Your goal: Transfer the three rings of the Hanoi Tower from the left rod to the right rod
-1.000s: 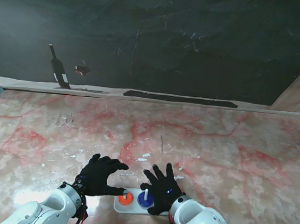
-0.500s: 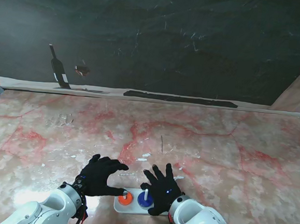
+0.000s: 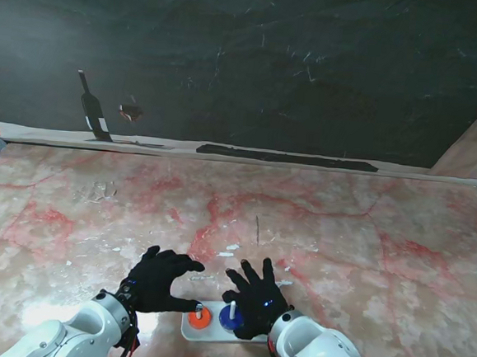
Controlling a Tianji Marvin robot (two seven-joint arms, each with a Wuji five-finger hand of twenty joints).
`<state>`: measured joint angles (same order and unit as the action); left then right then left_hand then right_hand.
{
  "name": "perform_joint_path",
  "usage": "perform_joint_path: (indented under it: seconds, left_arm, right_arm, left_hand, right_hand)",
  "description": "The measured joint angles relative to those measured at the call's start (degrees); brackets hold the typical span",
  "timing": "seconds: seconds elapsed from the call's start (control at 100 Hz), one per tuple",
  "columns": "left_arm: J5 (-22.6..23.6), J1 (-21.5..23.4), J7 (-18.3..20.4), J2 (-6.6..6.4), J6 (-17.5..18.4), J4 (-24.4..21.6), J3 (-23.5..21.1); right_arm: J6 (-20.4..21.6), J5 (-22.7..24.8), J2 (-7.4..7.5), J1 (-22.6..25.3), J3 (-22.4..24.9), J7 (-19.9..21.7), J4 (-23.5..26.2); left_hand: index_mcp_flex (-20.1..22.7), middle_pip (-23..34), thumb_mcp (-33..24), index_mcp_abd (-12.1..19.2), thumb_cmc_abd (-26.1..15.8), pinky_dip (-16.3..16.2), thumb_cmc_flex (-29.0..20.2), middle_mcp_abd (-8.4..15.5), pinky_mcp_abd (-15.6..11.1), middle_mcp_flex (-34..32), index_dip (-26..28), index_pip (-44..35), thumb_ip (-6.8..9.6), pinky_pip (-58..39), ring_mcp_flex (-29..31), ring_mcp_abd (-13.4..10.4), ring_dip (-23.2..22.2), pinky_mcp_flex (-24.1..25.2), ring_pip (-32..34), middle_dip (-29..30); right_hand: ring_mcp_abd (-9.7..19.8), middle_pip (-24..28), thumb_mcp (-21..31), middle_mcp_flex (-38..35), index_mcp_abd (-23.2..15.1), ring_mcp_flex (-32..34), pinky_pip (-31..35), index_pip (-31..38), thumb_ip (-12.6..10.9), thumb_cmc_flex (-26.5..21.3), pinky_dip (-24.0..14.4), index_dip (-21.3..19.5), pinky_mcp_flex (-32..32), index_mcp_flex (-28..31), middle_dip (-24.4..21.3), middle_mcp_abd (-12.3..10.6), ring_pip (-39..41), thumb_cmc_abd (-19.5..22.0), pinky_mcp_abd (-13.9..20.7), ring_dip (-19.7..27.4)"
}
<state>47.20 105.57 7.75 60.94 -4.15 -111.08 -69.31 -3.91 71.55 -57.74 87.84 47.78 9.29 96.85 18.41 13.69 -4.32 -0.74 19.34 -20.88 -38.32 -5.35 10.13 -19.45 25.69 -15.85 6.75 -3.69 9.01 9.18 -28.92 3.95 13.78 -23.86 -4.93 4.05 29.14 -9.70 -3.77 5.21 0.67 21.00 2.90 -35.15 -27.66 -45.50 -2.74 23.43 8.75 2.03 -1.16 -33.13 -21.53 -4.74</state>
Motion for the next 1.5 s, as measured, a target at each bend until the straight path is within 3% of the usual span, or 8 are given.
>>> perform_joint_path:
  seconds: [0.3,0.47,1.5]
  left_arm:
    - [-0.07,-0.06,0.03,-0.01,-0.18,0.02,0.01]
    - [-0.01,-0.03,-0.04,-0.01,-0.20,0.02,-0.01]
    - [0.14,-0.05,-0.11,-0.02,-0.35,0.07,0.08]
  right_arm:
    - [0.42,-0.85,-0.06,0.12,0.47,-0.71,-0.15]
    - [0.74,-1.09,-0.12,0.62,1.03,-1.52,-0.14]
    - [3.22,1.05,-0.25,4.35,6.16,0.91,4.29]
  left_hand:
    - [0.00,0.00,0.00,0.00,0.00,0.00,0.00,0.00,0.00,0.00,0.00,0.00,0.00,0.00,0.00,0.00,0.00,0.00,0.00,0.00]
    - [0.00,0.00,0.00,0.00,0.00,0.00,0.00,0.00,0.00,0.00,0.00,0.00,0.00,0.00,0.00,0.00,0.00,0.00,0.00,0.00]
    - [0.00,0.00,0.00,0.00,0.00,0.00,0.00,0.00,0.00,0.00,0.00,0.00,0.00,0.01,0.00,0.00,0.00,-0.14,0.00,0.00]
  right_hand:
    - [-0.01,1.43,-1.84,-0.53,0.03,0.00,0.00,-0.01,0.07,-0.63,-0.01,-0.01,-0.01,2.59,-0.59,-0.64,0.00,-0.08,-0.02,-0.64]
    - [-0.04,2.03,-2.18,-0.53,-0.94,0.00,-0.05,3.35,0.07,-1.30,-0.01,-3.44,-0.01,3.49,-1.06,-1.04,0.00,-0.08,-0.02,-0.64]
    - [0.24,2.08,-2.41,-0.53,-1.16,0.00,-0.21,3.89,0.10,-1.32,0.93,-3.57,-0.01,4.27,-2.39,-1.59,0.00,-0.08,-0.04,-0.64]
